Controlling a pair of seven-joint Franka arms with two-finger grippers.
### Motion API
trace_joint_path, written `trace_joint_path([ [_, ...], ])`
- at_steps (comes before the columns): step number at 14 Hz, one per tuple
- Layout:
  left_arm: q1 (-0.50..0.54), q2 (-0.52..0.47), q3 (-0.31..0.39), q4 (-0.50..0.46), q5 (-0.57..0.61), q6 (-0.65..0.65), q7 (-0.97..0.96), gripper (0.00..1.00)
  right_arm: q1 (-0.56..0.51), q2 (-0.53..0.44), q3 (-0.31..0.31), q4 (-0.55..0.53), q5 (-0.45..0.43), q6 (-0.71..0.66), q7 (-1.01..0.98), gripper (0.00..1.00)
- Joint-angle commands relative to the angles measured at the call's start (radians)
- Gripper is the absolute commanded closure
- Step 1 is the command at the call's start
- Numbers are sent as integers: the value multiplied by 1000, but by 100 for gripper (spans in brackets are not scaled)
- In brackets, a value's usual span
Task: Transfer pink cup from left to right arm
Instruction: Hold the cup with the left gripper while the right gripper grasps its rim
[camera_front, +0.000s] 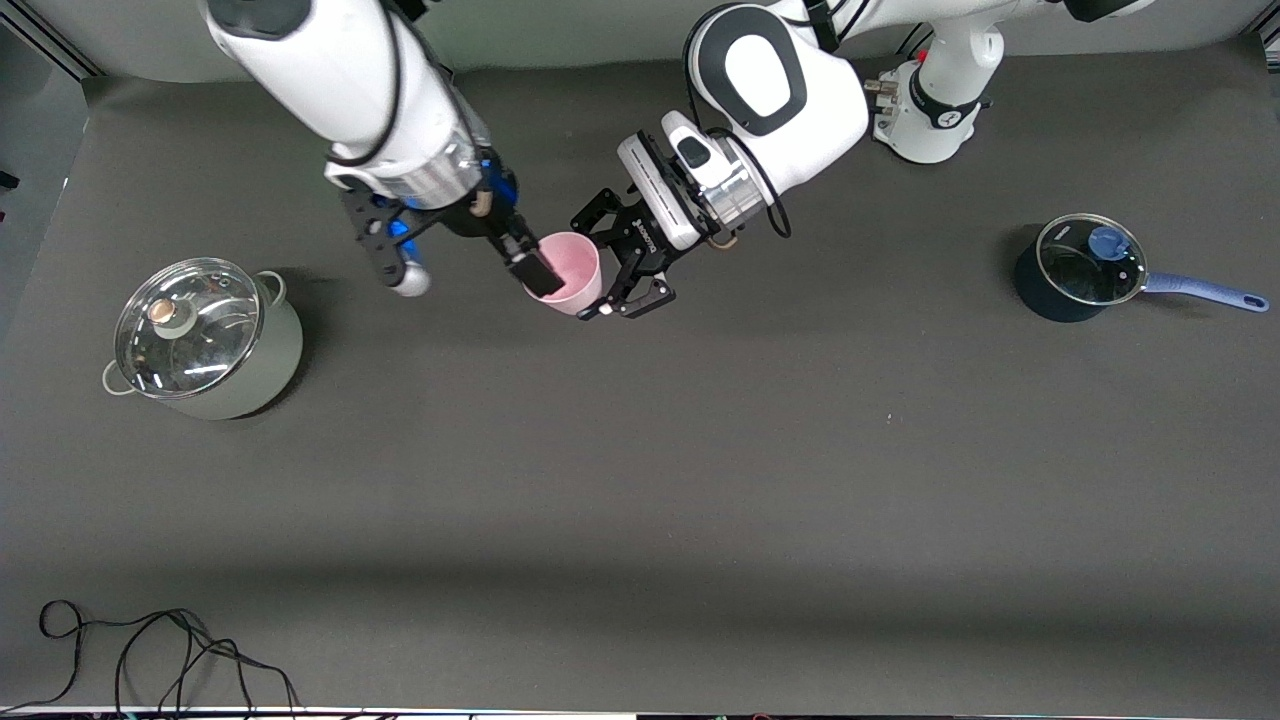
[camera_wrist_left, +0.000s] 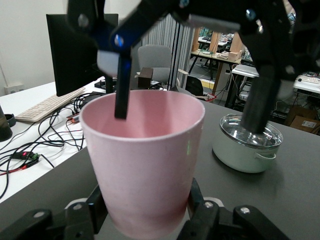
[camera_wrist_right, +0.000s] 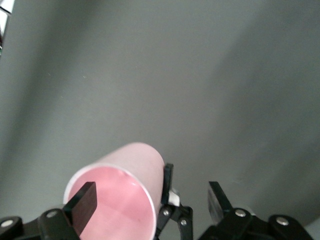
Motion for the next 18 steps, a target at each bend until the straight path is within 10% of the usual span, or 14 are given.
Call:
trace_joint_path([
  [1, -9, -23, 13, 11, -18, 10, -9, 62, 20, 23, -9, 49, 3, -33, 28, 2],
  [7, -13, -23, 18, 11, -18, 10, -10, 61, 11, 14, -14, 49, 3, -33, 19, 10],
  [14, -11, -24, 18, 11, -20, 10, -17, 60, 11, 17, -18, 46, 0, -33, 4, 100],
  [18, -9, -23, 18, 11, -20, 10, -17, 60, 9, 17, -18, 48, 1, -33, -38, 100],
])
